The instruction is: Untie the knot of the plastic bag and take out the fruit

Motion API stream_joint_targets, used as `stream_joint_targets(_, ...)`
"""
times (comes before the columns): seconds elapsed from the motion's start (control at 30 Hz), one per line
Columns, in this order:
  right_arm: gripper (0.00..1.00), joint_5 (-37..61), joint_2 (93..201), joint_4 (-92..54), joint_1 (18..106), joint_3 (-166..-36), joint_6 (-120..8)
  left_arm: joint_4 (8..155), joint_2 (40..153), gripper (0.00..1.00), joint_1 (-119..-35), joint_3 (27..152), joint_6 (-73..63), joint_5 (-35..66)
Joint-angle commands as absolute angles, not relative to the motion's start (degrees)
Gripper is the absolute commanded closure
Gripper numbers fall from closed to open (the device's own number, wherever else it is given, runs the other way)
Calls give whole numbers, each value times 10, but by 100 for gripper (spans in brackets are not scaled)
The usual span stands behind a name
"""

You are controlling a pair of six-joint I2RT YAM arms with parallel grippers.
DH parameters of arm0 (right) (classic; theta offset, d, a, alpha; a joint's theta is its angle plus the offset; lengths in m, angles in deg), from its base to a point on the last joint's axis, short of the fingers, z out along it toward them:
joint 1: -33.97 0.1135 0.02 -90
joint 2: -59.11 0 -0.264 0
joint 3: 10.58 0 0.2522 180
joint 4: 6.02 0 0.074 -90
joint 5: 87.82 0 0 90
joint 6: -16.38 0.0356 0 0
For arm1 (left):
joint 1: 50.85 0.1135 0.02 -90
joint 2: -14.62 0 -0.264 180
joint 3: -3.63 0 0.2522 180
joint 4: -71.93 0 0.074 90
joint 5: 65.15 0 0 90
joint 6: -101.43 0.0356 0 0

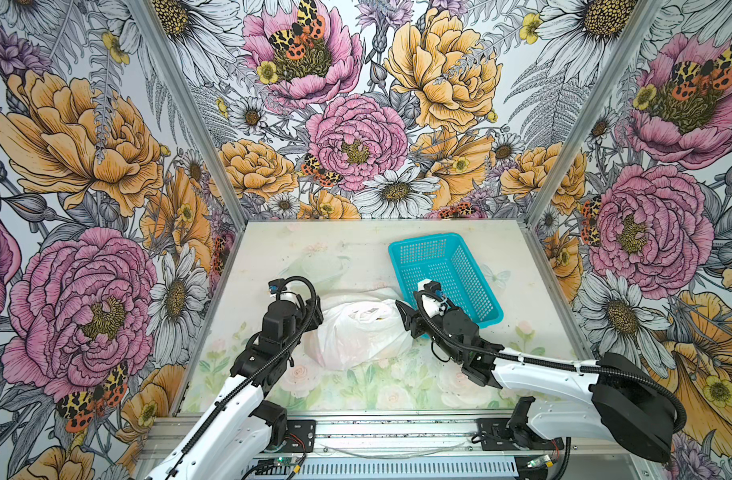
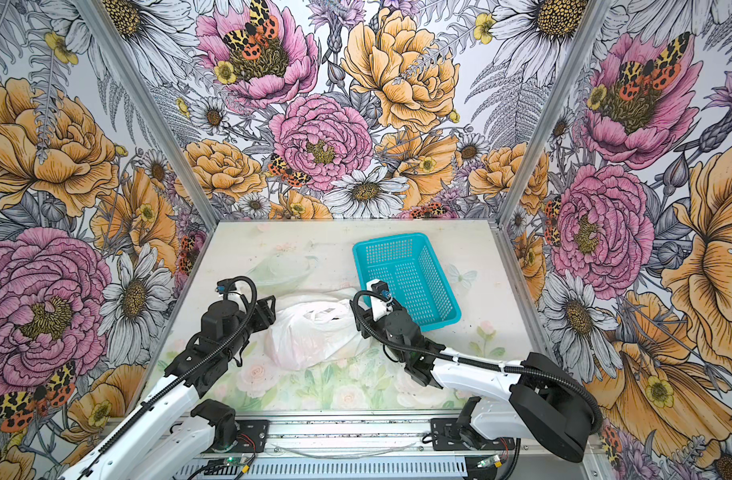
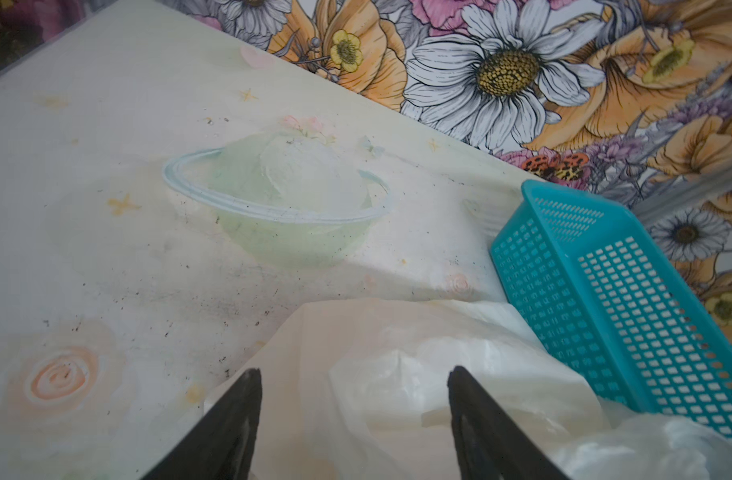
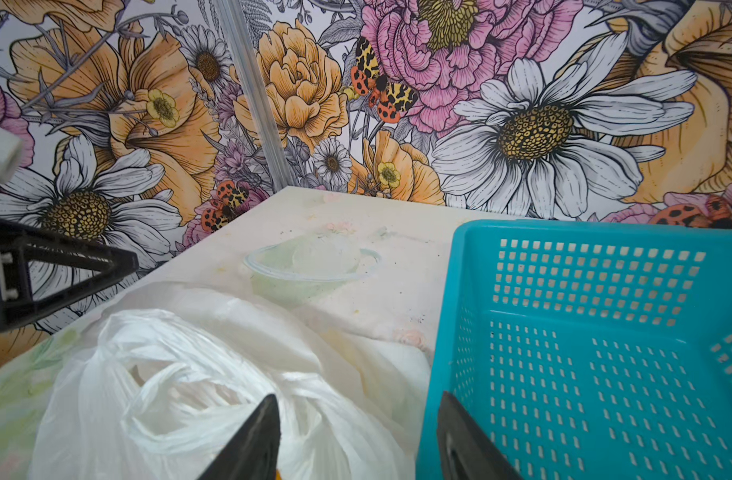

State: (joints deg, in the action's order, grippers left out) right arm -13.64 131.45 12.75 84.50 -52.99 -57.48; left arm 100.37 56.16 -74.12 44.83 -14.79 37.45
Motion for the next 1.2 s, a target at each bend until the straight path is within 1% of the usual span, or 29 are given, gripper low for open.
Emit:
stream_joint_targets(0.0, 37, -141, 1335, 64, 838, -561, -591, 992, 568, 16, -784, 475, -106, 422)
stream_joint_targets(0.07, 38, -134, 1352, 52, 833, -573, -589, 997, 575, 11, -806, 484, -96, 440)
stream_joint_targets(0.13, 42, -126, 1367, 44, 830, -581, -586, 1003, 579, 8, -826, 492, -87, 458)
stream_joint_targets(0.17, 46, -122, 1375, 48, 828, -581, -584, 1003, 580, 6, -836, 494, -81, 467)
stream_joint_targets(0.23, 58, -117, 1385, 64, 827, -578, -578, 1002, 585, 3, -850, 501, -70, 471)
stream_joint_targets(0.3, 76, -102, 1388, 77, 826, -576, -575, 1005, 598, 1, -862, 513, -57, 461)
stream_joint_targets(0.4, 92, -93, 1378, 90, 826, -568, -575, 1008, 626, 1, -871, 529, -42, 460)
stream_joint_targets(0.47, 99, -96, 1367, 111, 826, -551, -574, 1008, 649, 1, -877, 539, -37, 458)
stream_joint_targets(0.5, 100, -94, 1359, 123, 826, -541, -574, 1008, 660, 1, -879, 544, -35, 456)
stream_joint_targets(0.67, 100, -67, 1328, 163, 827, -508, -588, 1005, 724, 1, -892, 570, -29, 454)
stream_joint_targets(0.9, 100, -59, 1333, 174, 828, -500, -593, 1004, 796, 1, -907, 602, -24, 461)
stream_joint_targets(1.03, 100, -63, 1335, 175, 828, -500, -589, 1008, 807, 1, -927, 610, -15, 459)
stream_joint_targets(1.17, 100, -76, 1337, 170, 827, -503, -586, 1009, 776, 1, -946, 601, -12, 453)
